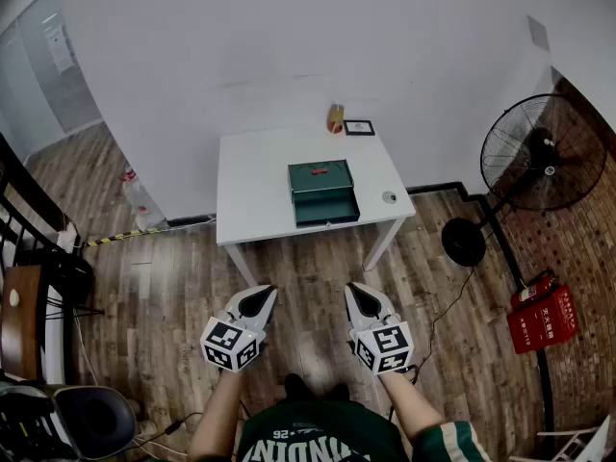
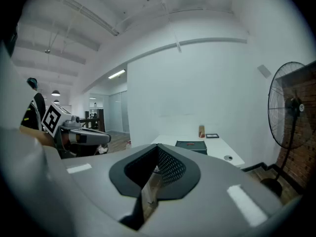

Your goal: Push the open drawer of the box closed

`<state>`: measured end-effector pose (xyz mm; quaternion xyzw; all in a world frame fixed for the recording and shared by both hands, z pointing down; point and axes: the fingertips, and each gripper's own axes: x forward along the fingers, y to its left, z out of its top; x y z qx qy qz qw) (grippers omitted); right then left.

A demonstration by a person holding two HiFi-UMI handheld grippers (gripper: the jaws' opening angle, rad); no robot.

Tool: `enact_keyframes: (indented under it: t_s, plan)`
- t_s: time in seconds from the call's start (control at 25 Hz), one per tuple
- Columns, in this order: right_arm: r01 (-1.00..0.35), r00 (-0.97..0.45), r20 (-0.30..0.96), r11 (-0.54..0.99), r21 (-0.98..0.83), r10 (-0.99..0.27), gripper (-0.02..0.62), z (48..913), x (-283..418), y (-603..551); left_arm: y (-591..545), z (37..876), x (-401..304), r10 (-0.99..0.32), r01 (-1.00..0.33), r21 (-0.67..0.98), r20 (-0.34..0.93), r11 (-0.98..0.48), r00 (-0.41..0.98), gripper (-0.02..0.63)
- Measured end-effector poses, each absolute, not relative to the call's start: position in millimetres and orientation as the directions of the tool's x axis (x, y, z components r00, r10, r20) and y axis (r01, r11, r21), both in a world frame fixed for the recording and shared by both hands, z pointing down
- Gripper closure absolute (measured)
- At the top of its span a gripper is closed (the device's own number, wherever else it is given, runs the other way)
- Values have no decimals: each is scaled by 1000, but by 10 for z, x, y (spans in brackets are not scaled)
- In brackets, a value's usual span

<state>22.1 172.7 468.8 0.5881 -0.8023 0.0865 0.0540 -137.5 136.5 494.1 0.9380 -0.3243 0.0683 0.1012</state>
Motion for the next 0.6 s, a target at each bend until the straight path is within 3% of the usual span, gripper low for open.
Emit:
enact_keyframes:
  t_s: [0.6]
  plan:
    - [-956, -272, 210, 240, -168, -939, 594, 4905, 74, 1574, 1133, 5186, -1505, -540, -578, 177, 223, -796, 812, 554]
